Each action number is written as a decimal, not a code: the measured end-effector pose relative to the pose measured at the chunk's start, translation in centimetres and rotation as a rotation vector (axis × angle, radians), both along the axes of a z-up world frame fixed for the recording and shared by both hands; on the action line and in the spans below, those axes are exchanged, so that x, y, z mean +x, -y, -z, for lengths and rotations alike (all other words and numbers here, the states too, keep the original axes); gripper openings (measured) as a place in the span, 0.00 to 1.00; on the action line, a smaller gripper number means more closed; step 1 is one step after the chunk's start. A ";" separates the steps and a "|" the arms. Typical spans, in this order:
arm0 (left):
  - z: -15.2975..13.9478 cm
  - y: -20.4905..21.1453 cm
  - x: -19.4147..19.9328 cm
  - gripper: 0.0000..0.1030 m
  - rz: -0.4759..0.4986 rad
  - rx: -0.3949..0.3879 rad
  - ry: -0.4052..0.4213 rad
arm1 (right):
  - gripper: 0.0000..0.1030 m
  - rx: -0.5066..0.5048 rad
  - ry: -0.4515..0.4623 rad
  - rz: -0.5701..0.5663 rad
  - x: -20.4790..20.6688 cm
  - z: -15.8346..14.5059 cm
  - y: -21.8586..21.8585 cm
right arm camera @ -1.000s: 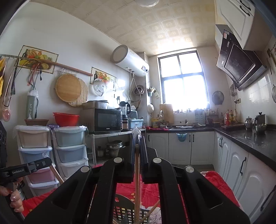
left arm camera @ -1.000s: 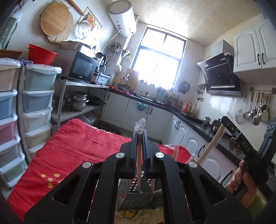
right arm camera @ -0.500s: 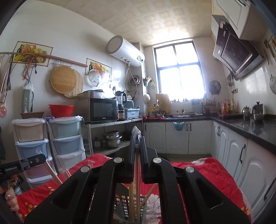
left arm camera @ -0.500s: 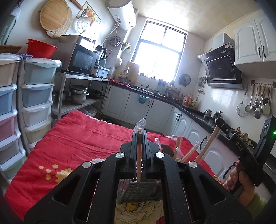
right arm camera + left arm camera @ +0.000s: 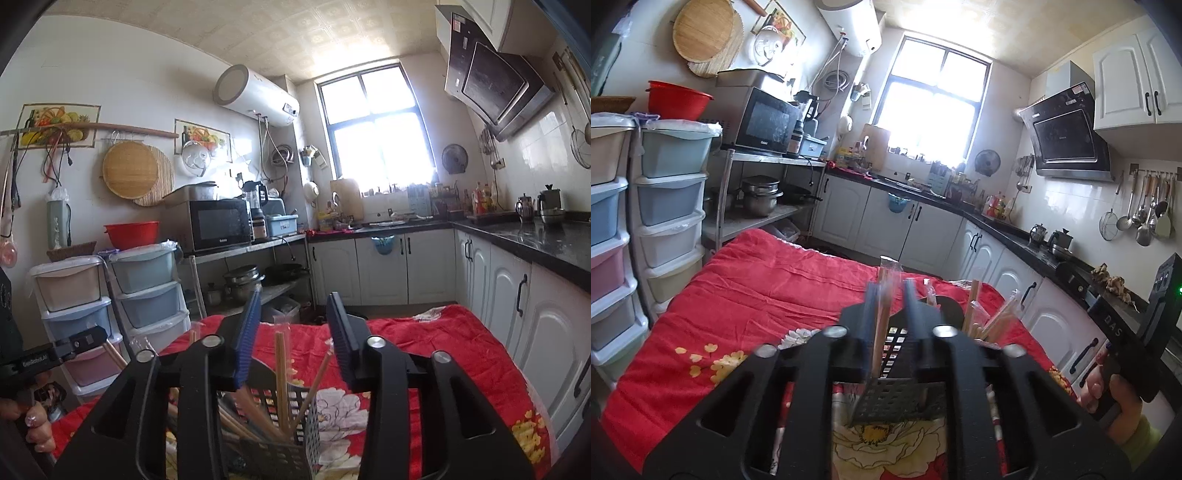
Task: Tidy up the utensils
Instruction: 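Open the left tool in the basket while the right tool opens too, then withdraw both open tools from the basket and lower them to the chopstick pile, then close the left tool on a chopstick while the right tool grasps another, then raise both held chopsticks upright and carry them above the green basket, then lower both held chopsticks down into the green basket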
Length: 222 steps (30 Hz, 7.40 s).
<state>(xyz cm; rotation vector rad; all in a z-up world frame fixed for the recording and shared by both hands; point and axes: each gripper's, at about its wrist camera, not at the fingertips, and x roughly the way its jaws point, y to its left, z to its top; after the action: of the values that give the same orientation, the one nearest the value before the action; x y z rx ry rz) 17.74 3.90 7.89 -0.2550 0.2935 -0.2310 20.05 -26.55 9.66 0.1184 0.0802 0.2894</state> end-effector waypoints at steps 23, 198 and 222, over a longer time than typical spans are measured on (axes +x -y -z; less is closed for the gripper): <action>0.7 -2.7 -3.4 0.90 -0.053 -0.071 -0.053 | 0.66 -0.086 -0.145 -0.032 -3.3 2.4 -1.3; -9.0 -3.1 -2.7 0.03 0.002 -0.115 0.069 | 0.06 -0.036 -0.118 -0.150 -5.3 -4.9 1.3; -11.1 -1.6 0.0 0.03 -0.129 -0.036 0.171 | 0.06 -0.064 0.064 -0.085 -3.3 -8.5 0.9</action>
<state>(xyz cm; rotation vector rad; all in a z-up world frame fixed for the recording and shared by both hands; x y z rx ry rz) 17.79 5.53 19.00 -0.2864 0.1027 -0.1292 16.75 -27.48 18.16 0.0418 0.0315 0.3751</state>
